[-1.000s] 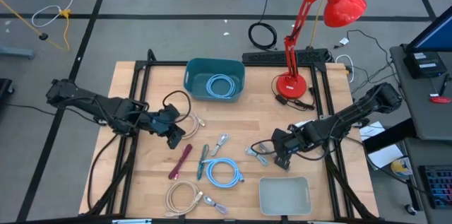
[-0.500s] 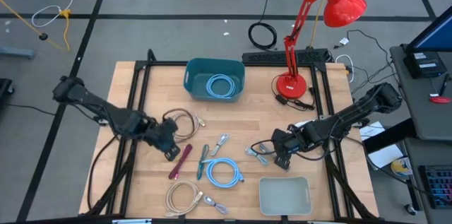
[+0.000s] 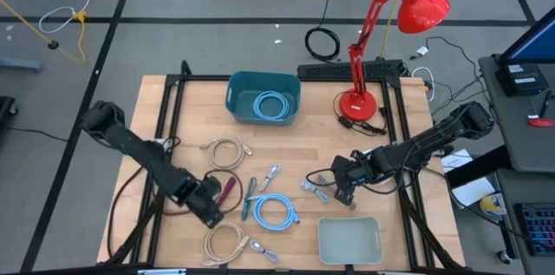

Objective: Sort cables into bins
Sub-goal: Put the red patterned charger cable into the gray bin

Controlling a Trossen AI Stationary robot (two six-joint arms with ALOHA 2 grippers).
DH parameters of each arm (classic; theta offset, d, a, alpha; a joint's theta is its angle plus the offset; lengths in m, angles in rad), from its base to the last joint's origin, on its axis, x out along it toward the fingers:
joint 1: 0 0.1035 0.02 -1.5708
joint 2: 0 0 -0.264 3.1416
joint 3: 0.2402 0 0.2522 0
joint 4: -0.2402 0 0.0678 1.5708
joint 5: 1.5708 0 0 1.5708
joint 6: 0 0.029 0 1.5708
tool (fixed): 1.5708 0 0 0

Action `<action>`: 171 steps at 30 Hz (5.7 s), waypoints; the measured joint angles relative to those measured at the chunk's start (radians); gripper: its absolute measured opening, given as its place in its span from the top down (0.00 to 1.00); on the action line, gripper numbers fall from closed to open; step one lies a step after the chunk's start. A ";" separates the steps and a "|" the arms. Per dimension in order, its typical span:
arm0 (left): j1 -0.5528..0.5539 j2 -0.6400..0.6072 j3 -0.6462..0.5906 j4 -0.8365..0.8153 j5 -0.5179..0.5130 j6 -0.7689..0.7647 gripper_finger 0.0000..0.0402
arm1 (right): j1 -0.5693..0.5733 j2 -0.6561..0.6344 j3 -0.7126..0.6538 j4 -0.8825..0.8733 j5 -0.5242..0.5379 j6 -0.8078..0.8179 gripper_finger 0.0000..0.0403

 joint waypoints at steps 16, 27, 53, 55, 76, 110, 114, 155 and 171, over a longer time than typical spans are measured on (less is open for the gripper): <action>0.020 0.234 0.009 0.166 -0.062 -0.149 0.59 | -0.053 0.000 0.000 0.179 0.054 -0.114 0.65; 0.054 0.240 0.007 0.131 -0.046 -0.178 0.83 | -0.058 0.000 0.000 0.295 0.026 -0.110 0.65; 0.102 -0.036 0.003 0.630 -0.571 0.200 0.93 | -0.095 0.000 0.000 1.090 0.182 0.128 0.65; 0.117 -0.039 0.003 0.734 -0.574 0.269 0.96 | -0.117 0.014 0.000 1.172 0.183 0.154 0.65; 0.214 -0.040 0.004 1.017 -0.576 0.473 0.93 | -0.161 0.180 0.000 1.510 0.075 0.204 0.65; 0.246 -0.040 0.004 1.008 -0.539 0.451 0.95 | -0.229 0.199 0.156 1.340 -0.001 0.025 0.66; 0.247 -0.040 0.004 1.010 -0.539 0.454 0.95 | -0.228 0.200 0.156 1.296 -0.005 0.036 0.71; 0.017 -0.111 0.005 1.118 -0.537 0.568 0.81 | -0.027 -0.232 0.157 0.548 -0.313 -0.102 0.95; 0.051 -0.110 0.005 1.000 -0.550 0.511 0.81 | 0.326 -0.082 0.274 -0.031 -0.196 0.026 0.95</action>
